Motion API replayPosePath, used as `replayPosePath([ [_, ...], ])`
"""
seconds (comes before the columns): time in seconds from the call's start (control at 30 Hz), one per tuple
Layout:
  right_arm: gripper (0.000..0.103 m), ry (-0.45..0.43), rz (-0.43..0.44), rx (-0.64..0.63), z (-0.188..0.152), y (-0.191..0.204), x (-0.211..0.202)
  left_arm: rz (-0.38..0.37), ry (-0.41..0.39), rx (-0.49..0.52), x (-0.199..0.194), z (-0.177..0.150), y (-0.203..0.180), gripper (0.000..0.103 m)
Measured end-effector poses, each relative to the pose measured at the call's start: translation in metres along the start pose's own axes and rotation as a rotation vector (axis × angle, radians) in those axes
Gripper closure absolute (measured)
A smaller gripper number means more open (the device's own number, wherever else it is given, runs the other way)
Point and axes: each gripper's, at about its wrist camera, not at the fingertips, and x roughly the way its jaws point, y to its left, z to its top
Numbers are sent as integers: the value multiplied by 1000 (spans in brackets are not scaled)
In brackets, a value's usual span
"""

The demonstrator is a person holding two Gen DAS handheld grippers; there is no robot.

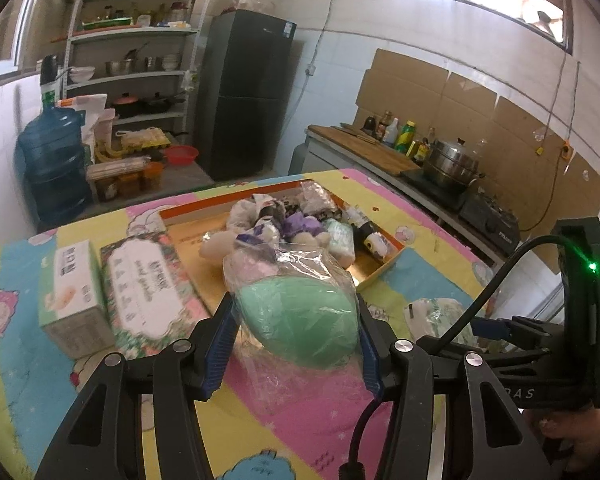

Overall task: Organize soft objects
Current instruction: 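Carry the green ball bag with the left tool while the right tool carries the packet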

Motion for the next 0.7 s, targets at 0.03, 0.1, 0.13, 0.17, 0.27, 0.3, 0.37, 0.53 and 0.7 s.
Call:
replayPosePath([
  [0.03, 25, 1, 0, -1, 4, -3, 2, 0, 2, 0, 4, 3, -2, 48],
  [0.1, 25, 1, 3, -3, 11, -8, 6, 1, 4, -1, 11, 7, -4, 48],
  [0.13, 25, 1, 4, -4, 15, -11, 8, 2, 5, -3, 15, 10, -5, 48],
  [0.17, 25, 1, 4, -6, 19, -13, 11, 5, 6, -4, 19, 13, -7, 48],
  [0.27, 25, 1, 11, -18, 32, -19, 19, 14, 5, -12, 32, 21, -8, 48],
  [0.3, 25, 1, 14, -23, 37, -20, 22, 17, 6, -15, 35, 23, -8, 48],
  [0.37, 25, 1, 19, -36, 45, -22, 28, 25, 7, -23, 44, 28, -9, 48],
  [0.53, 25, -6, 34, -65, 67, -27, 42, 48, 8, -35, 64, 43, -8, 48],
  [0.7, 25, -17, 55, -106, 92, -29, 59, 85, 5, -56, 82, 60, -2, 48],
])
